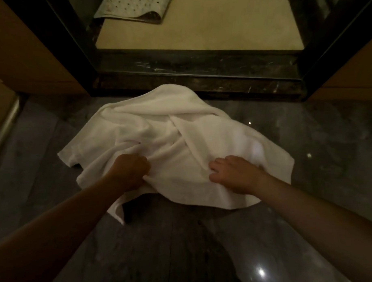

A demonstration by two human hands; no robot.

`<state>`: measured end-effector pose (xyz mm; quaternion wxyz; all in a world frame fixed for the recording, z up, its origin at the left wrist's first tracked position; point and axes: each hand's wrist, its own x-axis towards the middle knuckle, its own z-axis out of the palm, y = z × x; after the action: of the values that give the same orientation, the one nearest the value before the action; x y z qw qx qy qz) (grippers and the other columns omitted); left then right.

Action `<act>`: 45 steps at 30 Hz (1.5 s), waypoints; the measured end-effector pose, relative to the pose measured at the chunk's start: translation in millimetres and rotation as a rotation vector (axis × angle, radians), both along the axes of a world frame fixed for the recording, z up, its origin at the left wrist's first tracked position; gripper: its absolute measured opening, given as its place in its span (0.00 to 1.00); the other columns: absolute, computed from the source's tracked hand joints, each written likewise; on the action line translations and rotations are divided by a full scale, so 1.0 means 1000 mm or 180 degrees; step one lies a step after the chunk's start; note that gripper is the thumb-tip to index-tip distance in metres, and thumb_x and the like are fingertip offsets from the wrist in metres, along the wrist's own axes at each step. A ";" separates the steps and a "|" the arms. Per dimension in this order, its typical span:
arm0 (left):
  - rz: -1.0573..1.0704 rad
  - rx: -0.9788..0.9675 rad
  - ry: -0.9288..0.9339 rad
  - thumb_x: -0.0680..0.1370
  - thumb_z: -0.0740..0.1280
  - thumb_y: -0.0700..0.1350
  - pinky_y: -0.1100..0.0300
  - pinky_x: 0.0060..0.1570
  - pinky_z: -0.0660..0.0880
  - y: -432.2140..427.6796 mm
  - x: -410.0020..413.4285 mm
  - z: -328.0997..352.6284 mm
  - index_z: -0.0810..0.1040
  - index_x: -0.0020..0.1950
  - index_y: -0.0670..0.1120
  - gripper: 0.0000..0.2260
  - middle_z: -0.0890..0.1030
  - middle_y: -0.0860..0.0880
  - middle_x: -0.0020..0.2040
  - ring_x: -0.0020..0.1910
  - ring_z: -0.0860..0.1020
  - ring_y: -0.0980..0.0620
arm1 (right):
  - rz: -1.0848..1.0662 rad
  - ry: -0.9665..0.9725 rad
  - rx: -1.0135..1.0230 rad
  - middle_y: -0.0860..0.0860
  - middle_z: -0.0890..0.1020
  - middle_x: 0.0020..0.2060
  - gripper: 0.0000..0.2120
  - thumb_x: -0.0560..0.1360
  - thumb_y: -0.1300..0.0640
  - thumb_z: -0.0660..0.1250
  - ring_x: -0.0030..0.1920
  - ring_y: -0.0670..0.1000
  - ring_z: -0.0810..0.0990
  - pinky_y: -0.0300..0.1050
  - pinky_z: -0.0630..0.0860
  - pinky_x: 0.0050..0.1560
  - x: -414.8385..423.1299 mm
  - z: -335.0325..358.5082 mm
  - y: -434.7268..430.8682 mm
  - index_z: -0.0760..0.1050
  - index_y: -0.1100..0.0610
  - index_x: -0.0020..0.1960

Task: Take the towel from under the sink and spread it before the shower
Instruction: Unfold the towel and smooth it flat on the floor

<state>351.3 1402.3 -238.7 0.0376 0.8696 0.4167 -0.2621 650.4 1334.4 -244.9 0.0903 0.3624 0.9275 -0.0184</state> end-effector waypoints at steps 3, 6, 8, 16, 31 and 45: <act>-0.0234 -0.0223 0.0585 0.77 0.61 0.53 0.58 0.64 0.67 0.001 0.000 0.004 0.72 0.63 0.55 0.14 0.72 0.54 0.65 0.65 0.71 0.52 | 0.0078 0.0015 -0.0096 0.53 0.80 0.45 0.15 0.57 0.59 0.77 0.40 0.54 0.80 0.42 0.73 0.34 -0.005 -0.004 -0.008 0.77 0.52 0.40; -0.0362 -0.0483 0.0859 0.77 0.64 0.52 0.59 0.65 0.65 0.006 0.005 0.009 0.72 0.64 0.56 0.16 0.71 0.55 0.67 0.67 0.69 0.53 | 0.0270 -0.0020 -0.0078 0.51 0.80 0.42 0.15 0.57 0.57 0.78 0.36 0.51 0.79 0.41 0.71 0.30 -0.007 -0.003 -0.010 0.77 0.50 0.40; -0.0455 -0.0699 0.1038 0.76 0.66 0.50 0.58 0.62 0.68 0.012 0.013 0.015 0.74 0.63 0.56 0.15 0.72 0.55 0.65 0.64 0.71 0.53 | 0.0362 0.0058 0.0004 0.51 0.79 0.41 0.16 0.58 0.58 0.78 0.36 0.51 0.78 0.42 0.70 0.30 -0.005 -0.001 -0.008 0.77 0.50 0.43; -0.0105 -0.0175 -0.0017 0.76 0.62 0.51 0.55 0.52 0.75 0.037 0.069 0.035 0.79 0.51 0.51 0.09 0.79 0.51 0.52 0.52 0.77 0.49 | -0.0740 0.0534 0.0265 0.57 0.79 0.42 0.11 0.66 0.67 0.69 0.40 0.59 0.79 0.49 0.76 0.33 0.045 0.032 0.028 0.79 0.58 0.47; -0.0253 0.0514 -0.1009 0.75 0.65 0.38 0.53 0.49 0.73 0.076 0.213 0.029 0.74 0.61 0.49 0.16 0.75 0.46 0.59 0.57 0.74 0.46 | -0.3020 0.0622 -0.1132 0.55 0.80 0.51 0.11 0.76 0.51 0.60 0.51 0.58 0.77 0.55 0.73 0.58 0.081 -0.003 0.068 0.77 0.49 0.56; -0.0361 0.0664 -0.0661 0.76 0.65 0.43 0.56 0.41 0.70 0.076 0.208 0.007 0.76 0.55 0.49 0.09 0.79 0.48 0.51 0.49 0.78 0.47 | -0.3199 0.1942 -0.1422 0.54 0.83 0.49 0.10 0.74 0.53 0.64 0.49 0.56 0.80 0.54 0.76 0.52 0.064 -0.036 0.056 0.77 0.52 0.54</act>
<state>558.8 1478.1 -231.5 -0.0249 0.9133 0.3858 -0.1278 714.6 1390.4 -281.2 -0.1245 0.7049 0.6016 -0.3545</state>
